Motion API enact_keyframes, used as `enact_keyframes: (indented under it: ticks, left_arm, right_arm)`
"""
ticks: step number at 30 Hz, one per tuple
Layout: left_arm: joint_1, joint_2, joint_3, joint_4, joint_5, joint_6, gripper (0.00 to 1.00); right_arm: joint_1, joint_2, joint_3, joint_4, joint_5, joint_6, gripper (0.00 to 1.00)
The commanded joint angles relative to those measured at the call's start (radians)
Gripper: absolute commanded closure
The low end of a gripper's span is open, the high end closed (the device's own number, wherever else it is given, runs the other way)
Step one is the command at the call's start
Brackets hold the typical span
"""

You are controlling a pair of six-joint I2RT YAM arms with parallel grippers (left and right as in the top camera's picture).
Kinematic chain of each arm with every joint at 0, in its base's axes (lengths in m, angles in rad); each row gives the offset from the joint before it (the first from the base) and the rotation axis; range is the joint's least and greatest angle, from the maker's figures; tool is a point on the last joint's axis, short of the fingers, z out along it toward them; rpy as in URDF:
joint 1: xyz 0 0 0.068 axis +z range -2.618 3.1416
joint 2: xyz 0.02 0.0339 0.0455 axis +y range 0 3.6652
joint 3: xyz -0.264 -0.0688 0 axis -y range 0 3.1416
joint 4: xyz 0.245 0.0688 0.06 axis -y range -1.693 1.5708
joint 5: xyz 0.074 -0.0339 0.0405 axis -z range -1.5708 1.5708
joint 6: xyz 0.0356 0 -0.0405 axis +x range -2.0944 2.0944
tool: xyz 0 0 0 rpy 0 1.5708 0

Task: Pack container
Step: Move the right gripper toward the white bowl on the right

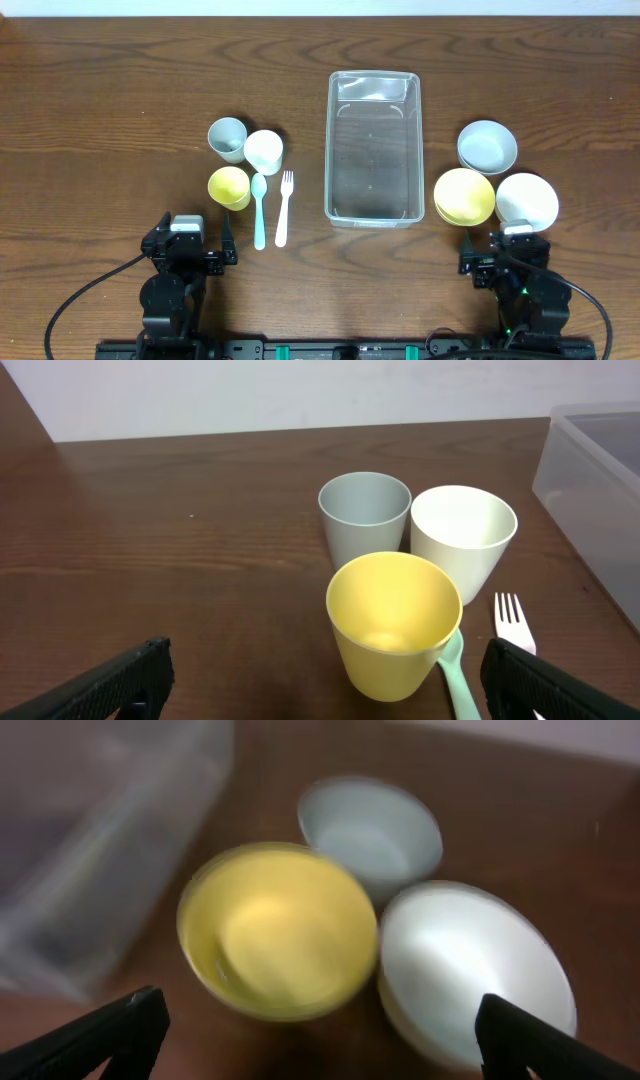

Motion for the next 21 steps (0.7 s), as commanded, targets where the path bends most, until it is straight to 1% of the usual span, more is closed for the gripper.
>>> enact_keyframes:
  ticks: [1,3,5,9,12,15,17,21]
  left_arm:
    - [0.004,-0.006,-0.026,-0.002,0.007,-0.009,0.02]
    - [0.004,-0.006,-0.026,-0.002,0.007,-0.009,0.02]
    - [0.004,-0.006,-0.026,-0.002,0.007,-0.009,0.02]
    - [0.004,-0.006,-0.026,-0.002,0.007,-0.009,0.02]
    - [0.004,-0.006,-0.026,-0.002,0.007,-0.009,0.02]
    - [0.004,-0.006,-0.026,-0.002,0.007,-0.009,0.02]
    - [0.004,-0.006,-0.026,-0.002,0.007,-0.009,0.02]
    - [0.004,-0.006,-0.026,-0.002,0.007,-0.009,0.02]
  right_arm:
    - [0.010,-0.007,-0.001,0.055,-0.237,0.144,0.01]
    - [0.010,-0.007,-0.001,0.088,-0.371,0.229,0.01]
    - [0.010,-0.007,-0.001,0.114,-0.410,0.251,0.01]
    - [0.010,-0.001,0.028,0.141,-0.347,0.264,0.01]
    - [0.010,0.062,0.122,0.125,-0.230,0.279,0.01]
    - [0.010,0.221,0.284,0.058,-0.106,0.264,0.01]
    - [0.010,0.370,0.425,-0.021,-0.023,0.243,0.01]
    - [0.008,0.700,0.749,-0.238,0.145,0.206,0.01]
